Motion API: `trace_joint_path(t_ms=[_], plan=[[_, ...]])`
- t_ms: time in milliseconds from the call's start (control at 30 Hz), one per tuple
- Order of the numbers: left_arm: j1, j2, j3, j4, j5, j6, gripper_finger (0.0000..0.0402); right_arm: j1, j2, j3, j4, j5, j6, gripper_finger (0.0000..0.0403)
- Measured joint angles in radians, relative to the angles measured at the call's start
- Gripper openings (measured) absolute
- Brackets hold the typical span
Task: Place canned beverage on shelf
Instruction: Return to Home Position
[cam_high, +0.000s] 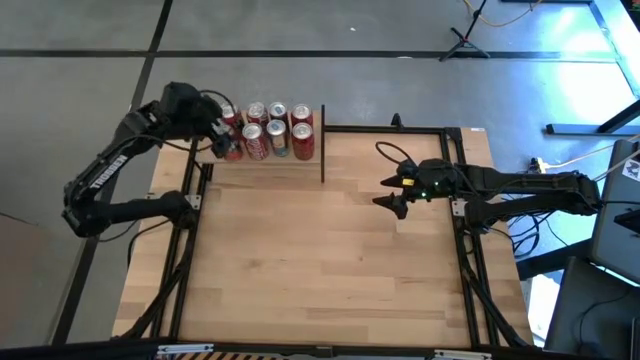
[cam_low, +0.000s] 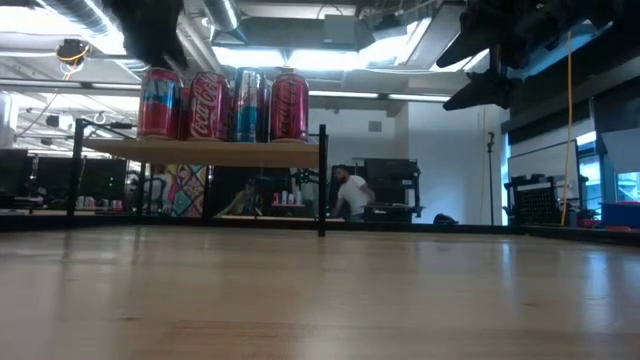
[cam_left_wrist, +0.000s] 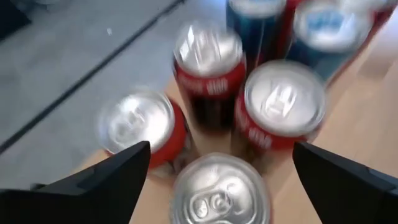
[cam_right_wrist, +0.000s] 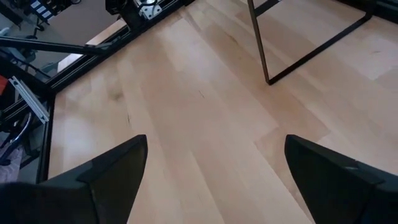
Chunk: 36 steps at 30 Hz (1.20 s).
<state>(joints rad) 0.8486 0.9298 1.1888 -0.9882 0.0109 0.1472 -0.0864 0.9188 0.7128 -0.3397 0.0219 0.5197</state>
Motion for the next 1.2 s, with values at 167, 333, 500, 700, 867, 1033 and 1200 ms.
trace_joint_path(t_ms=[167,333,500,700,867,1033,1200], plan=[[-0.001,-0.003,0.116,-0.024,0.032,-0.173,0.0383,0.001,0.0,0.005,0.003,-0.014,0.051,0.0367],[-0.049,-0.004,0.156,0.07,0.265,-0.286,0.0379,0.001,0.002,0.009,0.176,-0.014,0.021,0.0367],[-0.212,-0.003,0.156,0.165,0.332,-0.363,0.0326,0.001,0.002,0.045,0.252,0.013,-0.038,0.0338],[-0.416,-0.005,0.13,0.297,0.268,-0.375,0.0193,0.001,-0.021,0.141,0.121,-0.022,-0.189,0.0182],[-0.574,-0.008,0.002,0.49,0.264,-0.404,0.0082,0.001,-0.078,0.133,0.08,-0.094,-0.256,0.0025],[-0.623,-0.008,-0.086,0.507,0.155,-0.426,0.0027,0.001,-0.189,0.052,0.042,-0.094,-0.266,0.0042],[-0.624,0.006,-0.14,0.525,0.112,-0.482,0.0012,0.001,-0.264,0.017,-0.058,-0.063,-0.265,0.0078]])
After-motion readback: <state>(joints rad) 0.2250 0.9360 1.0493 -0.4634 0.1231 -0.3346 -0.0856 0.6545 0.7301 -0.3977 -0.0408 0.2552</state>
